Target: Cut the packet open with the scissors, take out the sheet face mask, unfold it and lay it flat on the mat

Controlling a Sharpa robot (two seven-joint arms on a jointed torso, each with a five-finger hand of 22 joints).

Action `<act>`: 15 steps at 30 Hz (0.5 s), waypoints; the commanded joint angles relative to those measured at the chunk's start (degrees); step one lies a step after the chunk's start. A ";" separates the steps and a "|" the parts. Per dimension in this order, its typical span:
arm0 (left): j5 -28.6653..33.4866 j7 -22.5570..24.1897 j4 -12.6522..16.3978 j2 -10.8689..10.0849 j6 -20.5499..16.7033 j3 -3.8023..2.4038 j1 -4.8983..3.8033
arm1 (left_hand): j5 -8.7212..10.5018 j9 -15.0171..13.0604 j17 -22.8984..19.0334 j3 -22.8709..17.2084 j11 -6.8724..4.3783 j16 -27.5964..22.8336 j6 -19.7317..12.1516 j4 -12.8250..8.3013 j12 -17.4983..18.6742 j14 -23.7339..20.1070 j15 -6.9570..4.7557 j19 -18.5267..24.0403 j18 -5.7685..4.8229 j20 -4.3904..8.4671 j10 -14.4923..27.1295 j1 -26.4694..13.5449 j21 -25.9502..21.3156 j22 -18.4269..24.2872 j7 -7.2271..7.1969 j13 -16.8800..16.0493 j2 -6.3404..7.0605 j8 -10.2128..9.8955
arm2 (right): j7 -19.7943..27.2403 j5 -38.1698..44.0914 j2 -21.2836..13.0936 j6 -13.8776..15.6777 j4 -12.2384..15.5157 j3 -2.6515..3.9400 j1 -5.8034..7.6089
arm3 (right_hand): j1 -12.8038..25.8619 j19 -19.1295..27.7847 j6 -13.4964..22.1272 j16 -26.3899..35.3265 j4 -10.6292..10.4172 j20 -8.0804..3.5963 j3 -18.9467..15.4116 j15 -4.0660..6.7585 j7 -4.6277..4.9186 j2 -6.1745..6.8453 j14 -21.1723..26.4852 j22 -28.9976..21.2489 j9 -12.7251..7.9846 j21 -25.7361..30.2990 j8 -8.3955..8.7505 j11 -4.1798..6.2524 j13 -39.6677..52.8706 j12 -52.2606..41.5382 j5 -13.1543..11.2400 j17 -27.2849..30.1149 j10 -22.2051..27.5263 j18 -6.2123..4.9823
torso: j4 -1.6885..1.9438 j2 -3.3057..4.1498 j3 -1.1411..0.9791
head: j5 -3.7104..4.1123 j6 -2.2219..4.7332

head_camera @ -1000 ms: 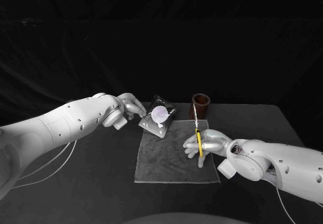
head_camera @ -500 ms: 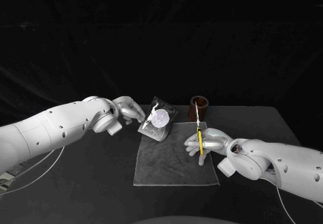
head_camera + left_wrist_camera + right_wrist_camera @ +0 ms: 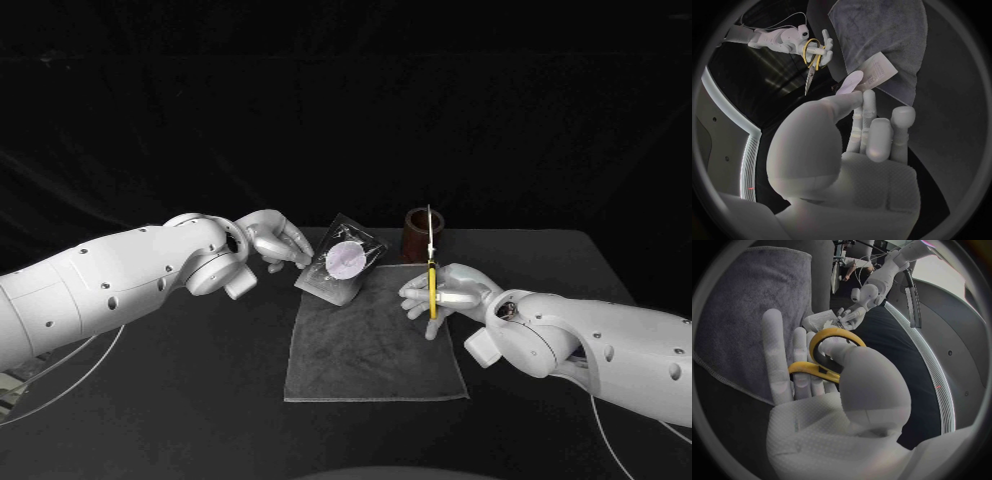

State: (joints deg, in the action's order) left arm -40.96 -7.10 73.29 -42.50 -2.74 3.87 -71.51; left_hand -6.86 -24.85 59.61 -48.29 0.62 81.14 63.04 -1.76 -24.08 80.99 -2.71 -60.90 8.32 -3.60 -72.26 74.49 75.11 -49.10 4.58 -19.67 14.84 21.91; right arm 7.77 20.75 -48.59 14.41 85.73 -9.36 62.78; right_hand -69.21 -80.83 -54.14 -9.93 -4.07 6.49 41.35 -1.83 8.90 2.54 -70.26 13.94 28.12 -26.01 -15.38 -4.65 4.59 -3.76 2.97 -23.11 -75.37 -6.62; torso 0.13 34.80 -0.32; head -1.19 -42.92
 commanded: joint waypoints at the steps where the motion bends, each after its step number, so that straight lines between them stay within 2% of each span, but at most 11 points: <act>1: -0.18 1.94 1.14 -0.47 -0.52 -0.12 -0.05 | -0.51 -8.73 0.13 -1.45 -0.02 0.34 0.33 -1.96 -0.26 0.15 -0.21 -0.26 -0.11 0.12 0.54 -0.44 0.33 -0.15 0.02 -0.25 -0.24 0.23 | 2.53 -1.34 0.13 2.86 -0.25 0.12 0.15 | -0.41 -0.27 0.22 -0.36 0.54 0.07 0.29 0.00 0.29 -2.70 0.29 -0.11 0.08 0.28 0.31 -0.48 -0.09 0.24 -0.08 -0.09 -0.58 -3.64 | 0.08 0.00 -0.06 | 0.00 0.02; 9: 0.49 1.95 3.64 -1.78 -0.92 -0.63 -0.06 | -2.11 -9.35 0.38 -1.61 -0.04 0.43 0.34 -2.38 -0.71 0.28 -0.24 -0.41 -0.15 0.17 0.66 -1.02 0.61 -0.47 -0.02 -0.74 -0.21 0.30 | 4.21 -1.72 0.47 5.21 -1.38 0.20 0.29 | -0.46 -0.36 0.28 -0.34 0.73 0.07 0.35 0.00 0.32 -2.67 0.27 -0.17 0.09 0.37 0.37 -0.52 -0.17 0.26 -0.08 -0.18 -0.36 -3.64 | -0.01 -0.04 -0.06 | -0.04 0.14; 15: 0.76 1.71 4.43 -2.22 -1.09 -0.92 -0.08 | -2.72 -9.59 0.48 -1.63 -0.05 0.46 0.33 -2.52 -0.87 0.33 -0.25 -0.45 -0.15 0.18 0.71 -1.25 0.71 -0.56 -0.03 -0.92 -0.20 0.32 | 5.31 -1.70 0.92 6.85 -2.23 0.23 0.37 | -0.42 -0.55 0.52 -0.28 1.03 0.11 0.45 -0.10 0.51 -2.59 0.30 -0.32 0.07 0.59 0.61 -0.72 -0.44 0.34 -0.09 -0.36 0.49 -3.60 | 0.04 -0.09 -0.10 | 0.57 0.31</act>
State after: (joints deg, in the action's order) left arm -40.78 -6.24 77.44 -44.70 -3.46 3.03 -71.51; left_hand -9.27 -27.23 60.04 -47.98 0.61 81.37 62.87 -2.08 -24.75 81.07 -2.63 -61.12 8.32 -3.37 -71.85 73.48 75.43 -49.64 4.60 -20.52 15.03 21.87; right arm 10.78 19.43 -47.88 18.96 83.68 -9.23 63.03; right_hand -69.06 -81.03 -53.73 -9.91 -3.66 6.71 41.59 -1.92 9.31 2.40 -70.17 13.68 28.16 -25.77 -14.99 -5.07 4.21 -3.76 2.97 -23.45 -74.95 -6.61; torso 0.15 34.76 -0.38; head -0.86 -42.67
